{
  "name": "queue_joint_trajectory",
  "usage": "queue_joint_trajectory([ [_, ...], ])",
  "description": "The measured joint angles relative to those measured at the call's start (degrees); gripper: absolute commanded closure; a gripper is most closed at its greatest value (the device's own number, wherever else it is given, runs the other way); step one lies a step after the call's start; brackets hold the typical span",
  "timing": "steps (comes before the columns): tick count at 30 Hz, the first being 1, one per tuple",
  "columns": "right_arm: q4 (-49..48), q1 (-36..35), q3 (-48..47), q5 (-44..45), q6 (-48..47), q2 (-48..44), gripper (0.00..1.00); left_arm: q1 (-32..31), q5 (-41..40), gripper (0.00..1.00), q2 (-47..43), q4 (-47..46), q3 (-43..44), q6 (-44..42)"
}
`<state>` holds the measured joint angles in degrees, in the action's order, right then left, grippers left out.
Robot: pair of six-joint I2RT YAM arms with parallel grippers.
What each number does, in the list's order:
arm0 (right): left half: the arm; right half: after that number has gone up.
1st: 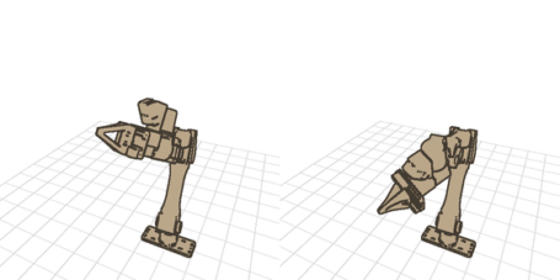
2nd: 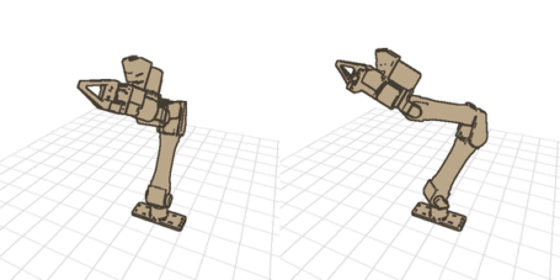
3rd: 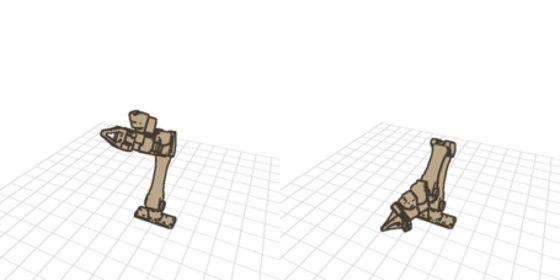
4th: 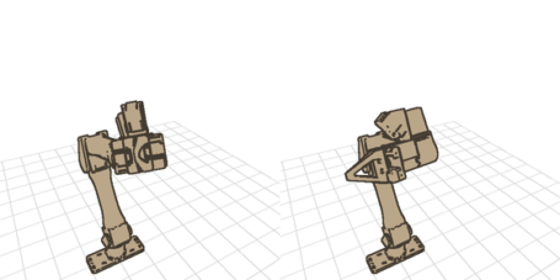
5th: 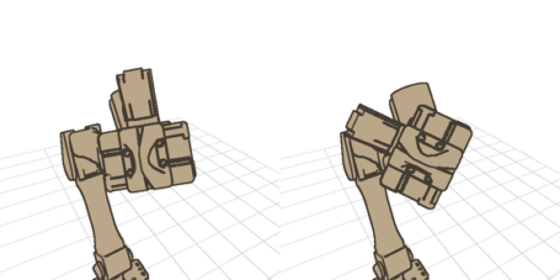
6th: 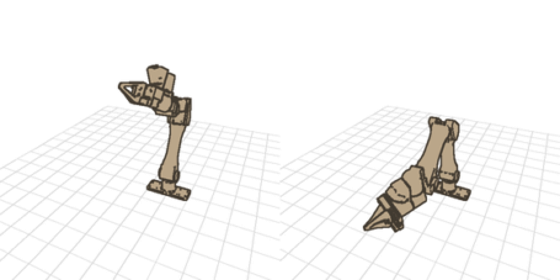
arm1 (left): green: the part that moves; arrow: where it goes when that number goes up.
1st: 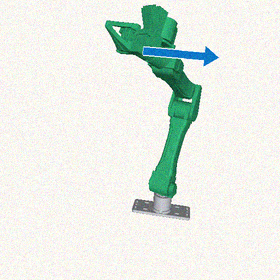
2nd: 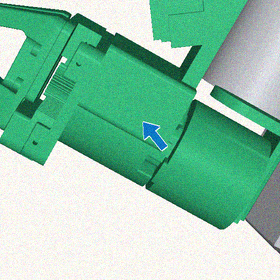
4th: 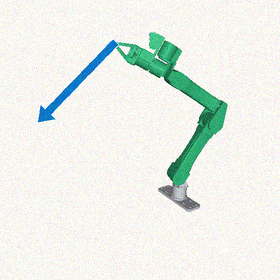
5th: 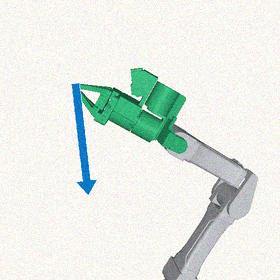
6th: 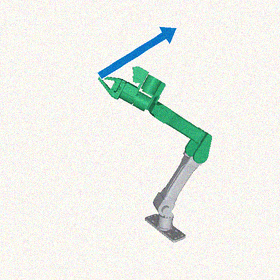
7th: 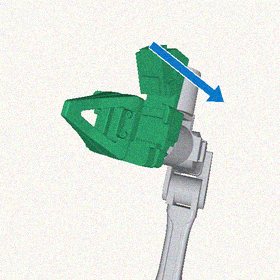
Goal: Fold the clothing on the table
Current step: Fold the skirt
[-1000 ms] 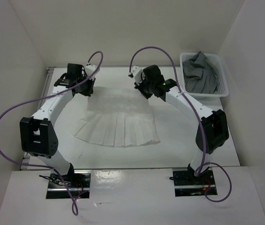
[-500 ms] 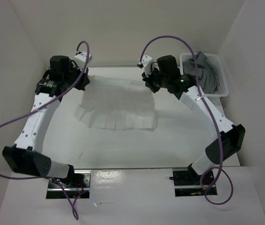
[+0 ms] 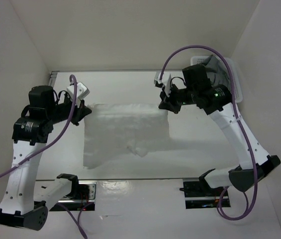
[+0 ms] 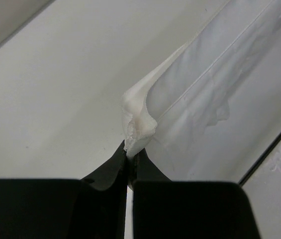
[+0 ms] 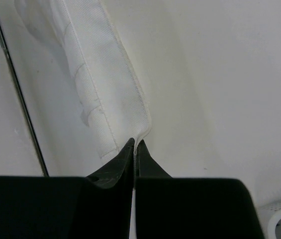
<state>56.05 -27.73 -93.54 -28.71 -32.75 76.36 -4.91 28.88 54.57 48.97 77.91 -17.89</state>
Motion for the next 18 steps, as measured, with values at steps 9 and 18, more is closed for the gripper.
queue_joint_trajectory([
  [9, 4.7, 1.8, -2.8, -1.3, -1.4, 6.9, 1.0, 0.7, 1.8, 1.0, 9.8, 1.6, -0.7, -1.7],
  [18, 1.0, 1.9, -8.5, 6.1, 2.6, 16.7, 1.0, 0.8, -3.5, 1.0, 21.3, -1.3, 6.6, -1.1],
])
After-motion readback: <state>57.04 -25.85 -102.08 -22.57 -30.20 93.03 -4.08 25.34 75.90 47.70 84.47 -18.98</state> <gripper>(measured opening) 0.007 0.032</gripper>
